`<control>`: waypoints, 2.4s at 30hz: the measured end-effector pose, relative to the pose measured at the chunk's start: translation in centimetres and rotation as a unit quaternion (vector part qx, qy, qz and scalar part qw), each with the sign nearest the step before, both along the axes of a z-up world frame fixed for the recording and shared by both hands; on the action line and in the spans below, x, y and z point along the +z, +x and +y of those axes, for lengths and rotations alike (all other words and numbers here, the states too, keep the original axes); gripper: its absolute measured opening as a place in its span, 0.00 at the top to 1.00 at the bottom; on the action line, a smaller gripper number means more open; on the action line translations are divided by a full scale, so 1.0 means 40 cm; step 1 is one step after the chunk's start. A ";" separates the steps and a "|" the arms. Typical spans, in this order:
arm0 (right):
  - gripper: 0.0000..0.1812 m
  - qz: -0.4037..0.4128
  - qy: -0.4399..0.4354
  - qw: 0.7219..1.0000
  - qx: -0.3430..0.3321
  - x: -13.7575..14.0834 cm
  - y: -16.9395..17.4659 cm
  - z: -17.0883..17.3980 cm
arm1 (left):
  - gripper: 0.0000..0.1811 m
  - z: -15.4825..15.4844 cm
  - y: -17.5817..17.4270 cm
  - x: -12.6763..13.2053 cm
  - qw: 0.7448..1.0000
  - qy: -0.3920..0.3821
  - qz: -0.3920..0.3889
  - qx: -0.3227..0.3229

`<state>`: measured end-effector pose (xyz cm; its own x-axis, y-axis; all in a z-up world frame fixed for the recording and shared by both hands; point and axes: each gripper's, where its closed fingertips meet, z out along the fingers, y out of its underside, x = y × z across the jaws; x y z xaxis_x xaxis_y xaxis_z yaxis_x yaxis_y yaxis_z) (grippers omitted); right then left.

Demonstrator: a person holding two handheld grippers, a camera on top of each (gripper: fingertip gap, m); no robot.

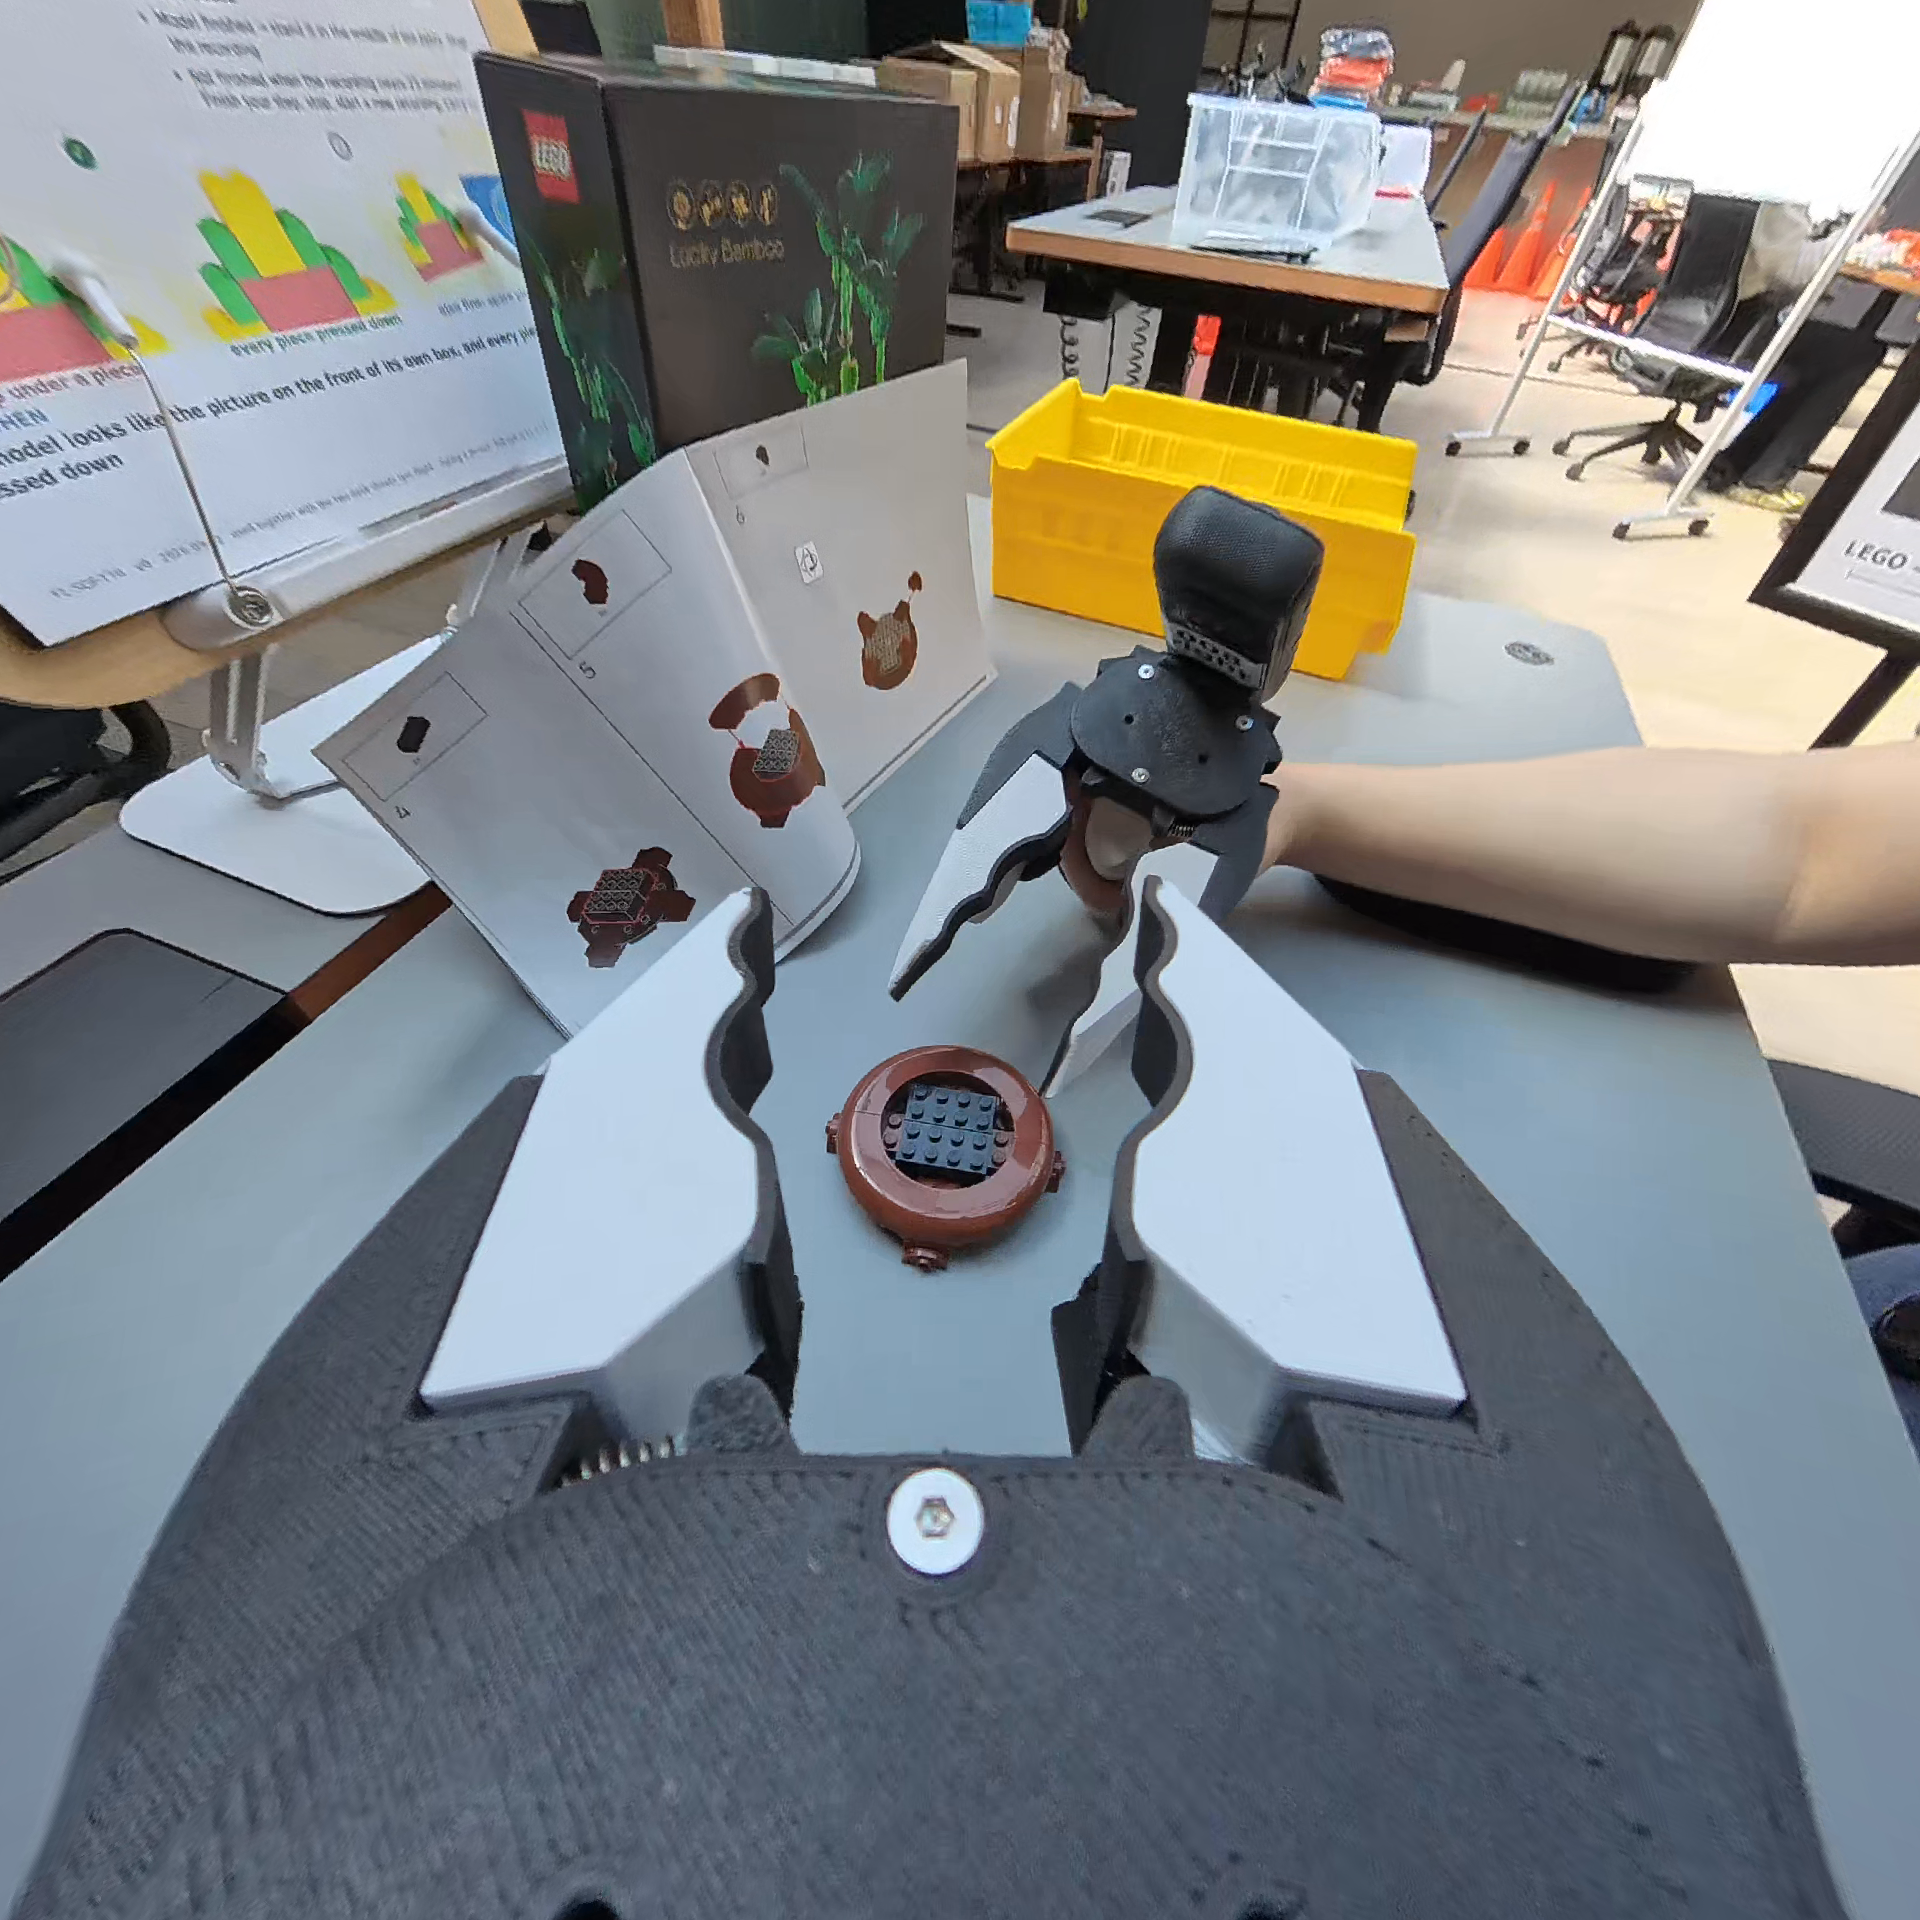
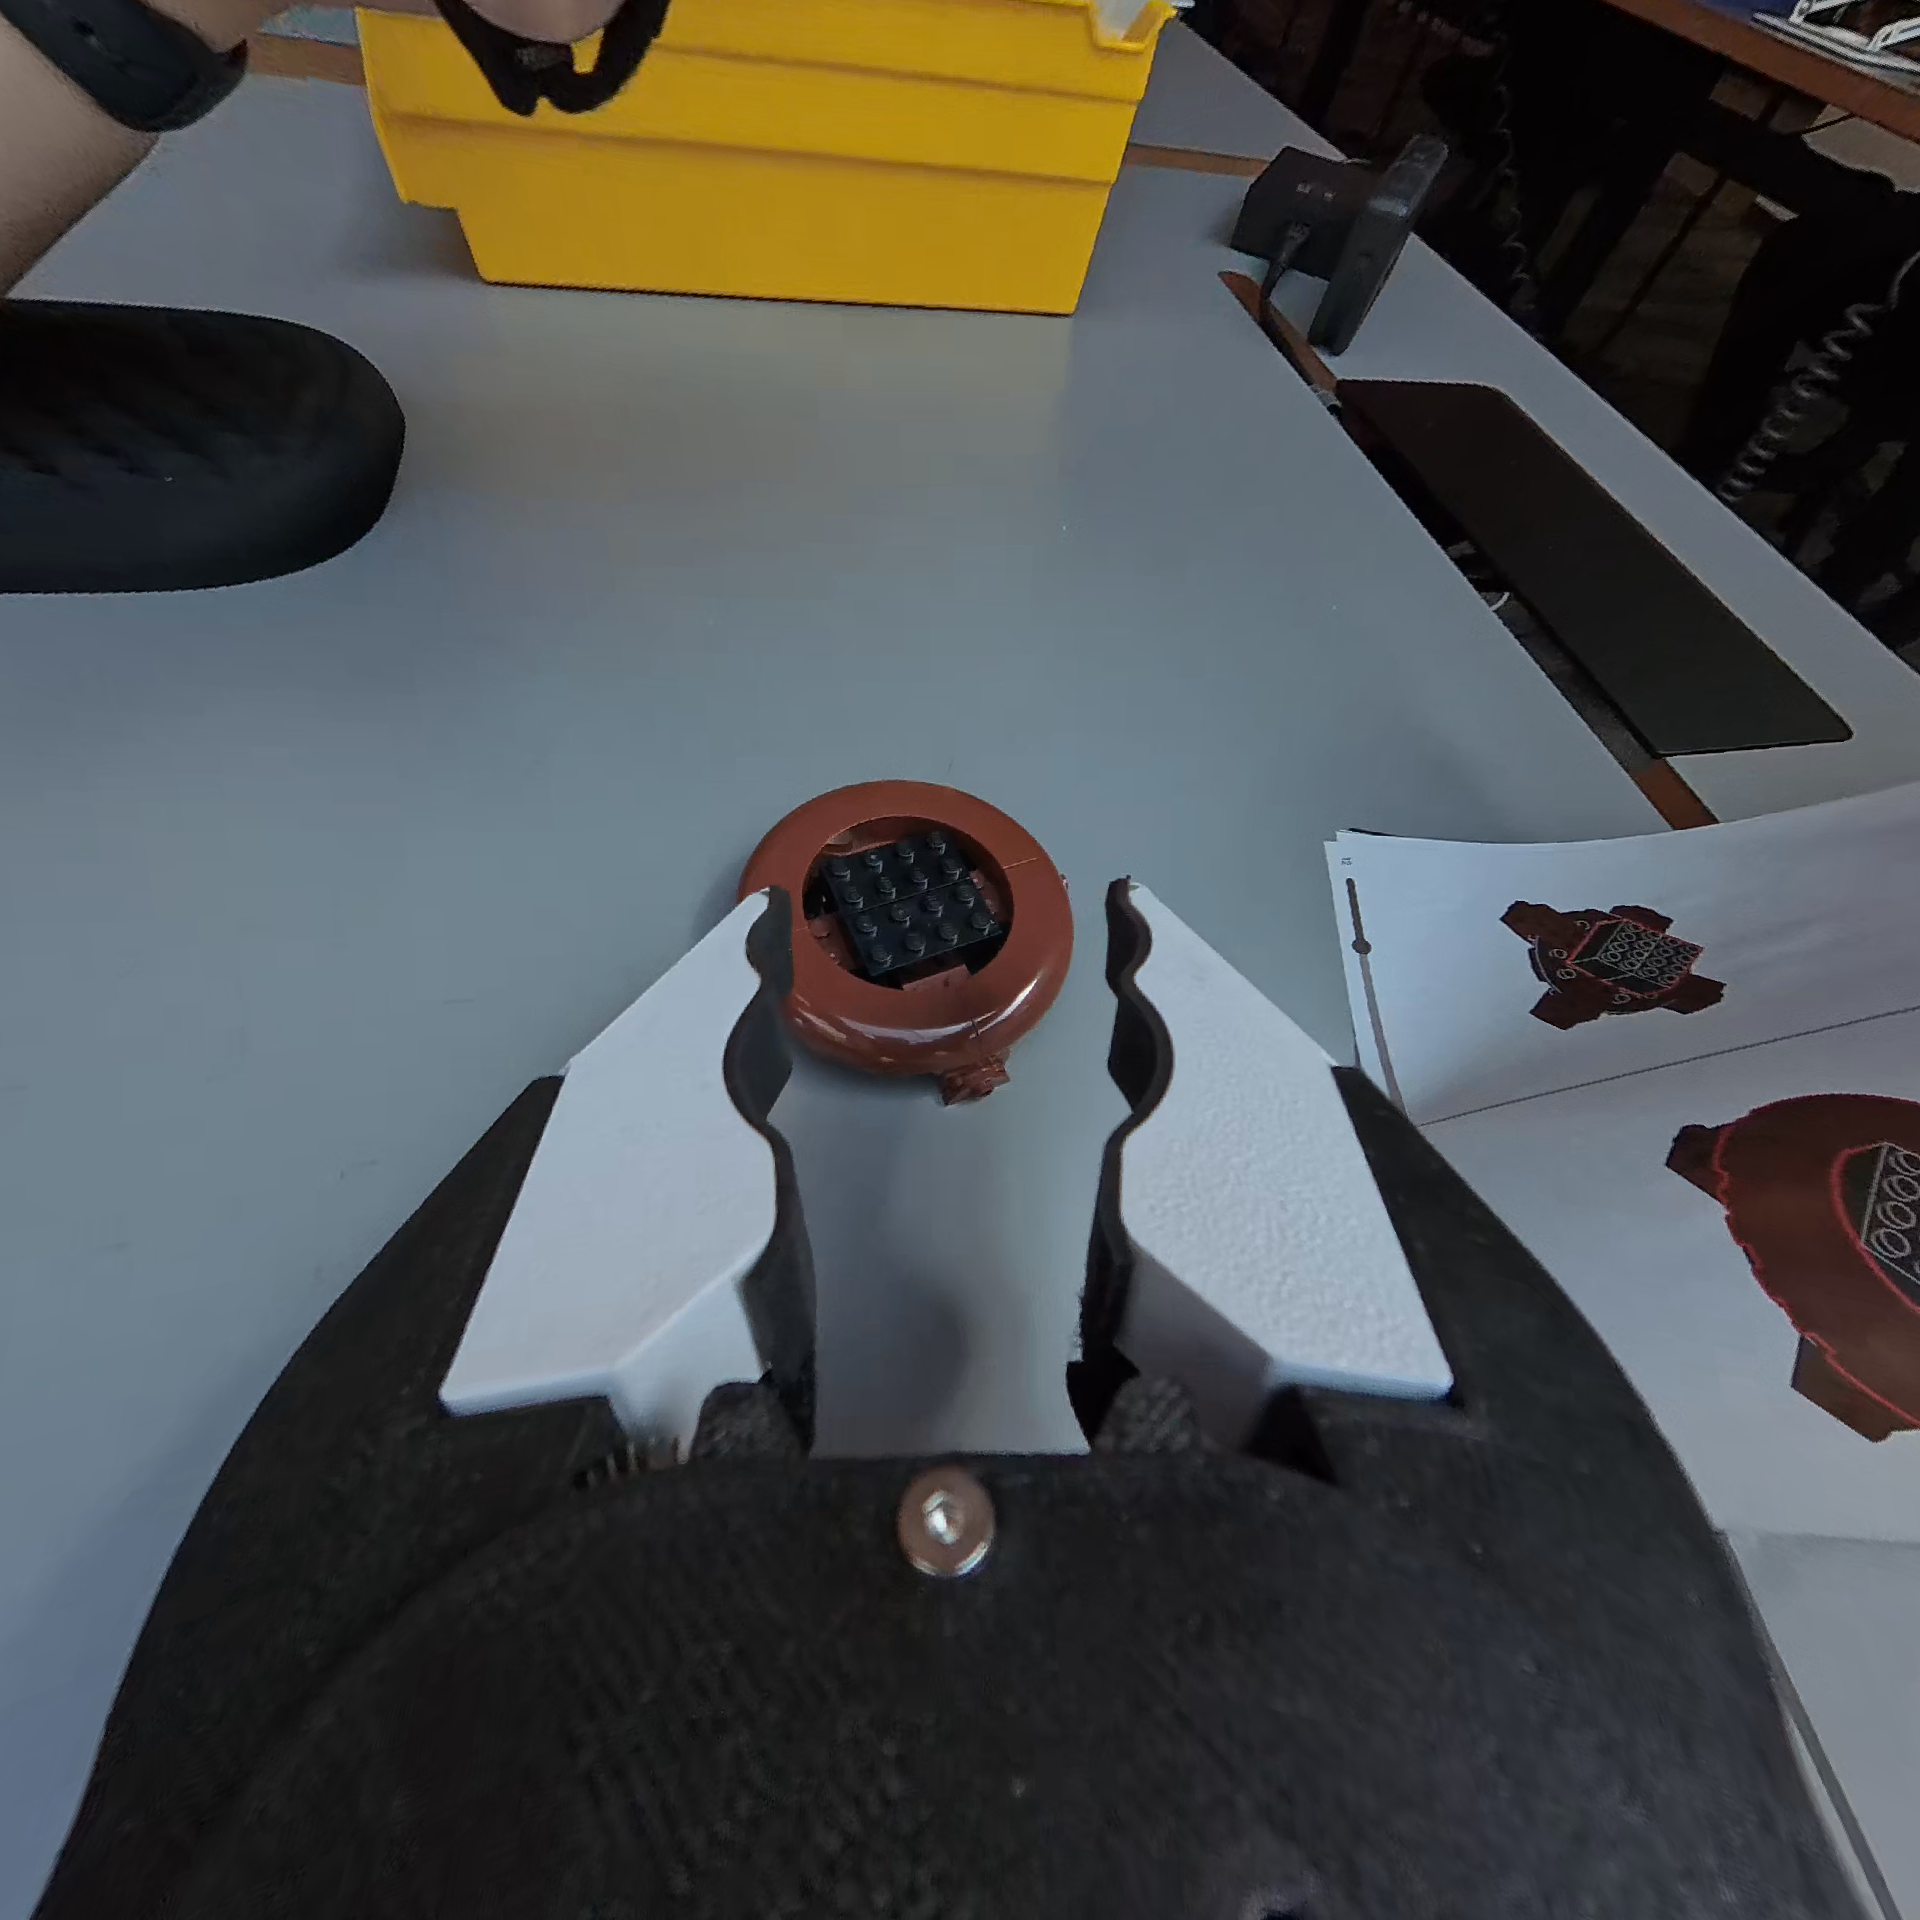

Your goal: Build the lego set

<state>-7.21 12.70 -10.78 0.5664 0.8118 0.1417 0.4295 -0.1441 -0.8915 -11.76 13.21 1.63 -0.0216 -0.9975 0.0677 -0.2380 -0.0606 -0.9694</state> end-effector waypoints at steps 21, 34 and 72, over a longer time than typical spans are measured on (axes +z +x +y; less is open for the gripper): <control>0.63 -0.009 0.062 0.998 0.009 0.036 -0.036 -0.011 | 0.70 -0.047 -0.135 -0.069 0.989 -0.085 -0.093 0.081; 0.63 -0.029 0.070 0.997 0.012 0.029 -0.038 -0.009 | 0.65 0.016 -0.174 -0.077 0.972 -0.124 -0.166 0.114; 0.64 -0.064 0.079 0.995 0.007 0.009 -0.024 0.005 | 0.67 0.004 -0.131 -0.118 0.984 -0.087 -0.098 0.123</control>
